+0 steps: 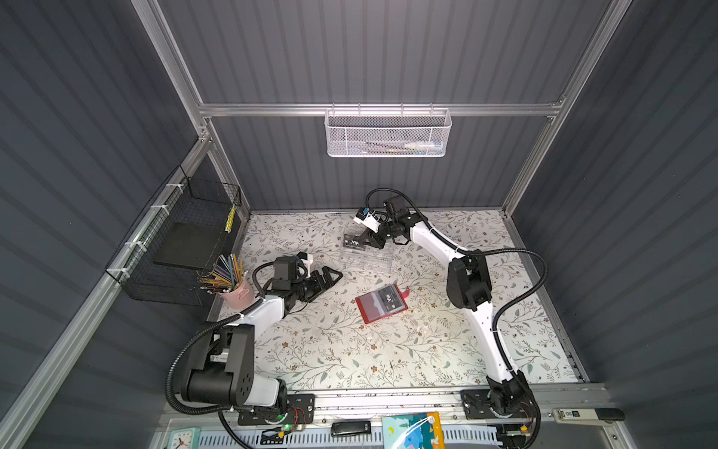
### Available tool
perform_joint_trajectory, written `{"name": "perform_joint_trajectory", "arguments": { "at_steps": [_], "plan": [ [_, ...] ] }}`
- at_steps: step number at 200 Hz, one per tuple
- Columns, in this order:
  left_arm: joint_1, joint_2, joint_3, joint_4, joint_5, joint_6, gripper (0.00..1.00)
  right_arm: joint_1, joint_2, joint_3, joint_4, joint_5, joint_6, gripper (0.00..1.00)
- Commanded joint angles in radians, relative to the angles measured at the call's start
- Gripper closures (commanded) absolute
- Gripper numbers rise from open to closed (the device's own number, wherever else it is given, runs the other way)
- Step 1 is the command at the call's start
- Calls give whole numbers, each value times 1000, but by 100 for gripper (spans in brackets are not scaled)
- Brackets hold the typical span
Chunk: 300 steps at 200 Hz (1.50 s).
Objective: Take the credit cards out of the card holder
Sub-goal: Touch the credit card in the storage box.
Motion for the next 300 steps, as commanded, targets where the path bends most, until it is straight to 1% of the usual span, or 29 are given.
{"name": "perform_joint_trajectory", "arguments": {
  "at_steps": [1, 19, 30, 52, 63, 76, 93, 108, 120, 132, 135, 146, 168, 173, 197, 211, 214, 232, 240, 258, 271, 284, 300],
  "plan": [
    [5, -2, -16, 12, 14, -8, 0, 3, -37, -3, 6, -4, 4, 68],
    [5, -8, -13, 9, 13, -13, 0, 4, -71, -19, 18, -6, 8, 63],
    [5, -17, -11, 6, 11, -16, 0, 5, -95, -27, 20, -8, 10, 63],
    [5, -34, -7, 3, 8, -24, 0, 10, -154, -49, 26, -12, 24, 57],
    [5, -43, -7, 2, 7, -29, 0, 12, -192, -81, 47, -17, 43, 55],
    [4, -52, -11, 4, 14, -38, 0, 14, -250, -147, 95, -29, 70, 50],
    [2, -74, -21, 4, 24, -45, 0, 22, -337, -249, 169, -14, 97, 41],
    [-1, -103, -35, 4, 32, -51, 0, 29, -416, -340, 207, -3, 127, 31],
    [-8, -130, -52, 8, 34, -61, 0, 30, -488, -439, 260, 18, 182, 19],
    [-22, -149, -71, 26, 33, -75, 0, 30, -563, -538, 297, 35, 238, 3],
    [-28, -154, -75, 34, 33, -82, 0, 29, -582, -561, 304, 38, 253, 1],
    [-51, -156, -97, 68, 32, -110, 0, 31, -651, -664, 349, 73, 312, 1],
    [-113, -137, -135, 180, 36, -187, 0, 31, -758, -842, 402, 223, 432, 1],
    [-128, -128, -143, 214, 36, -208, 0, 31, -773, -872, 399, 240, 463, 1],
    [-189, -65, -185, 392, 36, -319, 0, 32, -820, -997, 354, 266, 614, 1],
    [-212, -22, -209, 493, 22, -371, 0, 38, -845, -1077, 367, 271, 685, 1],
    [-218, -10, -212, 511, 19, -378, 0, 41, -850, -1100, 374, 313, 697, 1],
    [-251, 51, -217, 584, 5, -409, 0, 53, -879, -1223, 415, 453, 766, 1],
    [-267, 78, -217, 614, -5, -420, 0, 55, -881, -1260, 414, 490, 797, 1],
    [-305, 129, -196, 638, -24, -422, 0, 59, -889, -1339, 432, 512, 857, 2],
    [-326, 167, -177, 651, -40, -425, 0, 69, -906, -1406, 489, 489, 887, 4],
    [-340, 209, -161, 687, -45, -442, 0, 85, -911, -1447, 519, 477, 909, 9],
    [-353, 253, -144, 733, -47, -467, 0, 104, -897, -1453, 505, 502, 921, 16]
  ]
}}
